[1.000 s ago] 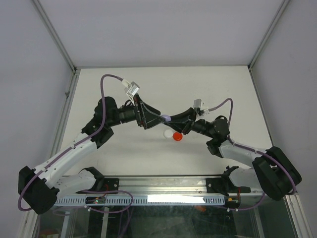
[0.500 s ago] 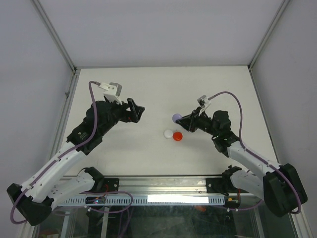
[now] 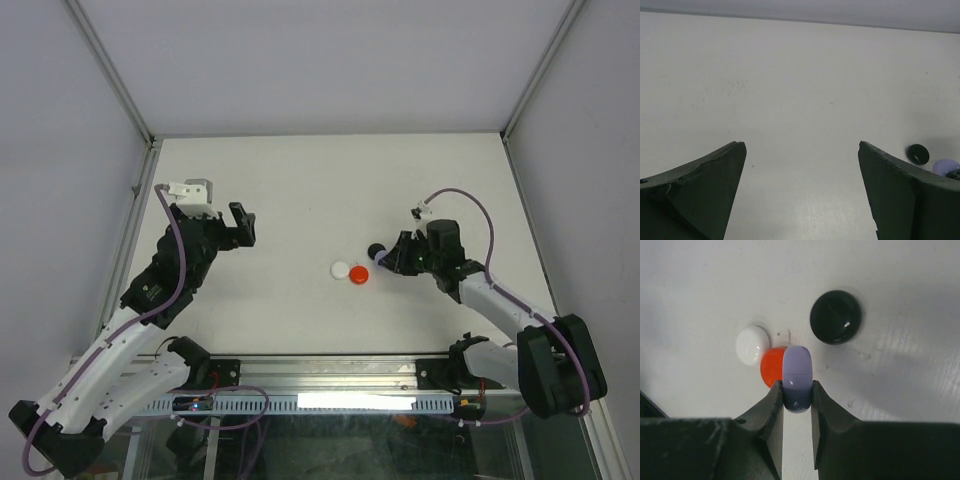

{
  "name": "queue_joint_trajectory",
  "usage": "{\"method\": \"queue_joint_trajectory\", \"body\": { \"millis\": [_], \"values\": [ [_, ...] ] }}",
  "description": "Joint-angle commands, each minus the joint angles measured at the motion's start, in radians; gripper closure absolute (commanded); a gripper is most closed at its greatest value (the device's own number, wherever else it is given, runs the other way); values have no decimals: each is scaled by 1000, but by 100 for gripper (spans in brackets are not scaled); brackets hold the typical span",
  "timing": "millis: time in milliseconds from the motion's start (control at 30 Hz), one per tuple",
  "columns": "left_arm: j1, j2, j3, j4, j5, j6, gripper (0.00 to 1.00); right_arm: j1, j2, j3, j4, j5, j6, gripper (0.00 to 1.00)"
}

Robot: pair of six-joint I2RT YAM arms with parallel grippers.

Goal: Insert the wireless bluetooth earbuds into the charging case
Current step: Place the charging case at the center of the board.

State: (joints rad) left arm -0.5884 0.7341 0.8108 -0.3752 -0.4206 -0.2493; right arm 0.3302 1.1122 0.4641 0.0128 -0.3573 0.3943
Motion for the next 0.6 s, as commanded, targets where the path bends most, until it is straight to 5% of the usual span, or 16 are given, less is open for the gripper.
{"method": "queue_joint_trajectory", "body": {
  "millis": [0,333,567],
  "values": [
    [46,-51,-22,35,-44,8,1,-9,78,72,-77,39,37,97],
    [217,-101,-36,33,88,-64,1,-8,246,78,54,-31,121,87],
    [270,-110,-36,41,216,-71,1,-10,260,63,54,-13,134,59]
  ]
}}
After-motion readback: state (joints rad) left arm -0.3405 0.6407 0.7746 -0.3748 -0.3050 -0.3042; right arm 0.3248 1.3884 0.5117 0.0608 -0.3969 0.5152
